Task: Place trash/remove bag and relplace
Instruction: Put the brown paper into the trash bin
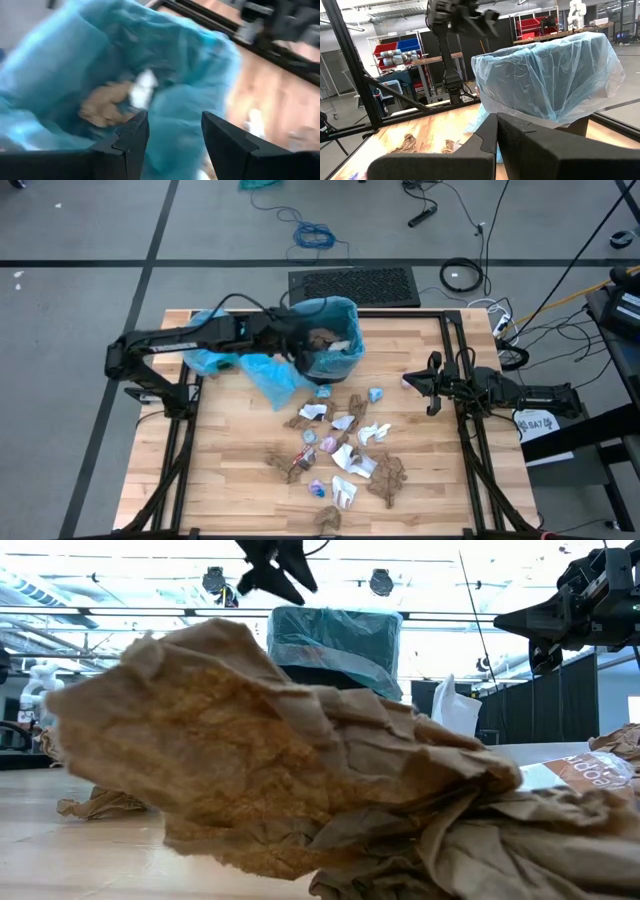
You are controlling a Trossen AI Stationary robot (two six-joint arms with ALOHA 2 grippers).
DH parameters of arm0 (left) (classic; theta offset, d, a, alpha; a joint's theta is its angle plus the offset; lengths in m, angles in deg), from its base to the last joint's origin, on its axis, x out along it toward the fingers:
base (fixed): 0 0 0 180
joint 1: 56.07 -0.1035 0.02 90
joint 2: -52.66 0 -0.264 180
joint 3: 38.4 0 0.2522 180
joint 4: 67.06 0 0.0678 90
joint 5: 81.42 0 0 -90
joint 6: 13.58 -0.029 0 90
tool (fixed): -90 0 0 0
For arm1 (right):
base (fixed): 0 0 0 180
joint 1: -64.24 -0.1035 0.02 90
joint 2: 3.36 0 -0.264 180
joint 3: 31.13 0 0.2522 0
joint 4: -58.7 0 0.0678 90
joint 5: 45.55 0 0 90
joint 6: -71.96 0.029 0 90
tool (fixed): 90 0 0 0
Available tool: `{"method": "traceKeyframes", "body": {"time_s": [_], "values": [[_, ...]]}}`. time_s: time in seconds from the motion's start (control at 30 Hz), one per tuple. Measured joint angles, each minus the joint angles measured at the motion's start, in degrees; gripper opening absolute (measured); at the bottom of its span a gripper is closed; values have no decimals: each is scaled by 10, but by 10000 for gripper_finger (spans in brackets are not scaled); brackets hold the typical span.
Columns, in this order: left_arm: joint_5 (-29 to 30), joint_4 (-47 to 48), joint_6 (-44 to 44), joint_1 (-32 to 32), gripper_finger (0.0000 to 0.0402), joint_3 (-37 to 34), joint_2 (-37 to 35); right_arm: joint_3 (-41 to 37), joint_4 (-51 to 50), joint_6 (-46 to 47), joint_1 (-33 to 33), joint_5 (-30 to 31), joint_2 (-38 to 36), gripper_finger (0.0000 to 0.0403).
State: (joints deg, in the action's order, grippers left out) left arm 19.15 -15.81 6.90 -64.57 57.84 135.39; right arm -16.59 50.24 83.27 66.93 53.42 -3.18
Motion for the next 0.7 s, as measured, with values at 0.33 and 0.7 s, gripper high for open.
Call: {"method": "traceKeyframes", "body": {"time_s": [0.33,0.7], "values": [[156,90,162,185,184,0,-50,0,0,0,0,0,0,0],[177,208,449,378,184,-49,-13,0,0,0,0,0,0,0]]}}
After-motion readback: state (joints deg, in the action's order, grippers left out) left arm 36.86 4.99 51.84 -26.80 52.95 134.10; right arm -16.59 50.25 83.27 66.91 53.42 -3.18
